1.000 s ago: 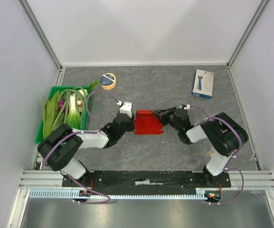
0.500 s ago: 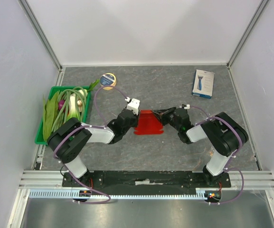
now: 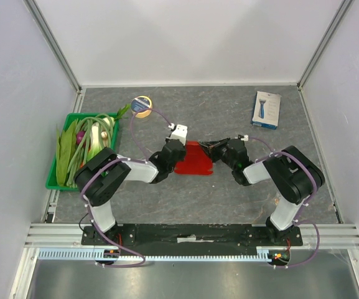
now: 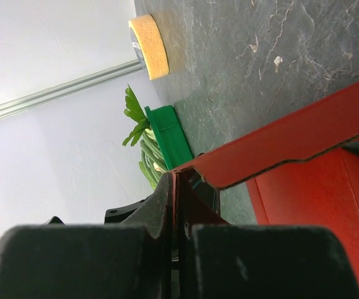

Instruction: Fold the paper box

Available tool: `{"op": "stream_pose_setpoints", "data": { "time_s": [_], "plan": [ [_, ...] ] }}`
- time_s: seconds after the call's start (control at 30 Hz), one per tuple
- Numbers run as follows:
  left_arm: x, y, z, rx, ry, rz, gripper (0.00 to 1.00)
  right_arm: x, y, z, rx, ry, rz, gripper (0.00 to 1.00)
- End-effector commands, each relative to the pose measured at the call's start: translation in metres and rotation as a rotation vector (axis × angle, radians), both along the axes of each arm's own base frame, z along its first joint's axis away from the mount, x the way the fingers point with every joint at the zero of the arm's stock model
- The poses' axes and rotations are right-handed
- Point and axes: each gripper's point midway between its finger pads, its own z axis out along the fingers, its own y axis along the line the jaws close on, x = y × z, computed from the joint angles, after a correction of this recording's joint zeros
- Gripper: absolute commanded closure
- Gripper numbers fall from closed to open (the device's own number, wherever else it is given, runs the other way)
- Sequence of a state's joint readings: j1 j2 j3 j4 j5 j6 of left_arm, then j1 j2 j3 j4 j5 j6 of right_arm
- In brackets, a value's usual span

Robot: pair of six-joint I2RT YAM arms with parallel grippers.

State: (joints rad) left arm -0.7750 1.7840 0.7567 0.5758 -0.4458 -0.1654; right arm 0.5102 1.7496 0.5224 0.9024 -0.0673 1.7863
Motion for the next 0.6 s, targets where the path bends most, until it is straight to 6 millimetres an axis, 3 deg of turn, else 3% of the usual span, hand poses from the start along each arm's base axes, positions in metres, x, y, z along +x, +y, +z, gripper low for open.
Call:
{"op": "stream_pose_setpoints", "data": {
  "time_s": [0.0, 0.17, 0.2, 0.27, 0.3, 0.57],
  "plan": [
    [0.022, 0.007, 0.012, -0.032, -0.047, 0.152, 0.72, -0.013, -0.001, -0.033, -0.098, 0.07, 0.04, 1.0],
    [0.022, 0.008, 0.003, 0.02, -0.021, 0.227, 0.86, -0.017, -0.007, -0.044, -0.151, 0.05, 0.037, 1.0],
    [0.02, 0.015, -0.006, 0.064, -0.009, 0.268, 0.9, -0.02, -0.008, -0.048, -0.156, 0.052, 0.035, 1.0],
    [0.019, 0.011, -0.008, 0.087, -0.008, 0.288, 0.94, -0.025, -0.007, -0.052, -0.153, 0.051, 0.036, 1.0],
    [0.015, 0.02, -0.02, 0.144, 0.008, 0.335, 0.98, -0.027, -0.008, -0.055, -0.157, 0.053, 0.025, 1.0],
    [0.005, 0.024, -0.041, 0.228, 0.017, 0.408, 0.98, -0.032, -0.003, -0.048, -0.164, -0.032, -0.013, 1.0]
  ]
}}
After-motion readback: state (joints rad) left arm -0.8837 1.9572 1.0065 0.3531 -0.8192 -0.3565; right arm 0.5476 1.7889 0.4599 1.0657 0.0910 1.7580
